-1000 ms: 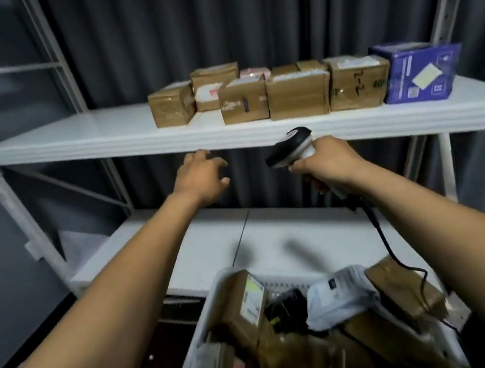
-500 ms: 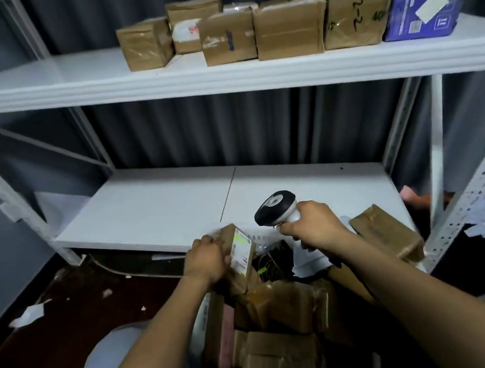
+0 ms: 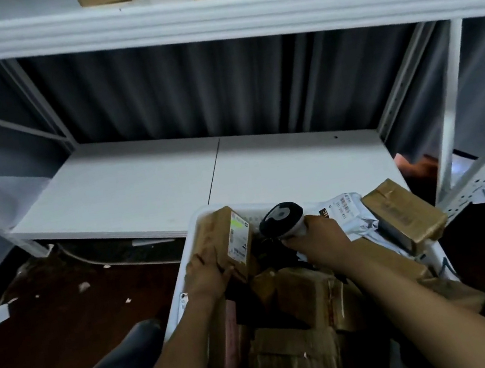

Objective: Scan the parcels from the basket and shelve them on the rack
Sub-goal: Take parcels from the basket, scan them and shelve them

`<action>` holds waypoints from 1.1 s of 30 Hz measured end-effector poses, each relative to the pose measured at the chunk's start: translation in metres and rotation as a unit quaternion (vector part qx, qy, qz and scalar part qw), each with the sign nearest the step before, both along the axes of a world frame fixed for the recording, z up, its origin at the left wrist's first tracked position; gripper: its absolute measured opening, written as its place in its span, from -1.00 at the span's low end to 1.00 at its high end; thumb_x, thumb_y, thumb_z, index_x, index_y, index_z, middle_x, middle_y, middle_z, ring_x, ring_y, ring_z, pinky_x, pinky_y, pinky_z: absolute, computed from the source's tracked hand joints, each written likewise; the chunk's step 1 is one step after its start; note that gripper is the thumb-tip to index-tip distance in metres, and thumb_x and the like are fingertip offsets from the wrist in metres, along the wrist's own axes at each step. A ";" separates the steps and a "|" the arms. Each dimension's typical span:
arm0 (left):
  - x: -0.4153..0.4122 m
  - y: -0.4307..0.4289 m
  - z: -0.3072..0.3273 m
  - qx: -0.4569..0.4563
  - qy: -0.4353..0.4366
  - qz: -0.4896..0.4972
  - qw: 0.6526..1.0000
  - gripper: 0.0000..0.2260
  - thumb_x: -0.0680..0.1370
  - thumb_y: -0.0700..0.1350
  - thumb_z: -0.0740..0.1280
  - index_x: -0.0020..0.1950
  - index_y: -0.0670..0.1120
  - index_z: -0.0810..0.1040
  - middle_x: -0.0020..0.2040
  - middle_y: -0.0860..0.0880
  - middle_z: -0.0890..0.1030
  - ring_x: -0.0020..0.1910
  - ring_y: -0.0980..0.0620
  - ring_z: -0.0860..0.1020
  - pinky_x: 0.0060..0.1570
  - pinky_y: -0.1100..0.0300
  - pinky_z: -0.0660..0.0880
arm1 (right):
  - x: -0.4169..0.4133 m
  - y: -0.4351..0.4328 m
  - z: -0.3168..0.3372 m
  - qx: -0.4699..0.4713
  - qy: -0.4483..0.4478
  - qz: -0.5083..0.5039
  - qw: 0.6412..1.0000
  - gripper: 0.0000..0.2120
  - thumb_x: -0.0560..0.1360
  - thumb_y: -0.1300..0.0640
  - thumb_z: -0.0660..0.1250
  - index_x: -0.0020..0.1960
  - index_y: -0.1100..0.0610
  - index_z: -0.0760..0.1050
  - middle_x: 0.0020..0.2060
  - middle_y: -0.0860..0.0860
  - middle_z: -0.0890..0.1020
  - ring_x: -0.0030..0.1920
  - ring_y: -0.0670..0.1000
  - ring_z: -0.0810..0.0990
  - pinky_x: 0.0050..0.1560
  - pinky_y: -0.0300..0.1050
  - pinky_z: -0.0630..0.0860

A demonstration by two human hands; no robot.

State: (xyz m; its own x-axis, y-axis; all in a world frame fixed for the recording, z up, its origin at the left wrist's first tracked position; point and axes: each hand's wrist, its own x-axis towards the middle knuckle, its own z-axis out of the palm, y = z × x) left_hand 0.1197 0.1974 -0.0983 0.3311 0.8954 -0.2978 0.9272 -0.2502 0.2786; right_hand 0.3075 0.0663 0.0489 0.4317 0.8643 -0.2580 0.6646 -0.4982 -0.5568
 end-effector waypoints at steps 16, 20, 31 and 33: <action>-0.002 -0.016 0.023 -0.030 -0.241 0.119 0.963 -0.22 0.17 0.26 0.24 0.43 0.25 0.35 0.33 -0.19 0.39 0.32 -0.24 0.30 0.26 -0.07 0.37 | 0.007 -0.004 -0.006 0.045 0.073 -0.096 0.992 -0.77 0.47 0.01 0.40 -0.22 0.13 0.46 -0.36 0.05 0.57 -0.26 0.07 0.58 -0.33 -0.15 0.36; -0.013 -0.043 0.057 -0.021 -0.346 0.104 0.932 -0.30 0.19 0.22 0.33 0.35 0.34 0.40 0.34 -0.08 0.43 0.29 -0.11 0.41 0.18 -0.05 0.50 | 0.009 -0.022 0.006 0.093 0.145 -0.097 0.980 -0.76 0.50 0.09 0.40 -0.28 0.15 0.44 -0.50 0.02 0.53 -0.57 -0.15 0.48 -0.56 -0.35 0.29; 0.010 -0.112 0.161 -0.042 -0.570 0.070 0.818 -0.56 0.26 0.02 0.47 0.13 0.09 0.57 0.11 0.08 0.60 0.00 0.31 0.57 0.02 0.41 0.45 | 0.046 -0.068 0.056 0.285 0.332 -0.130 0.890 -0.93 0.47 0.20 0.44 -0.05 0.09 0.61 -0.21 -0.05 0.73 -0.23 -0.11 0.69 -0.18 -0.17 0.57; 0.024 -0.118 0.172 -0.044 -0.582 0.083 0.808 -0.56 0.39 -0.17 0.51 0.23 -0.01 0.48 0.08 0.14 0.55 -0.05 0.43 0.55 -0.07 0.52 0.42 | 0.055 -0.075 0.060 0.299 0.347 -0.136 0.879 -0.92 0.47 0.21 0.43 -0.04 0.08 0.61 -0.20 -0.05 0.73 -0.21 -0.11 0.69 -0.16 -0.17 0.57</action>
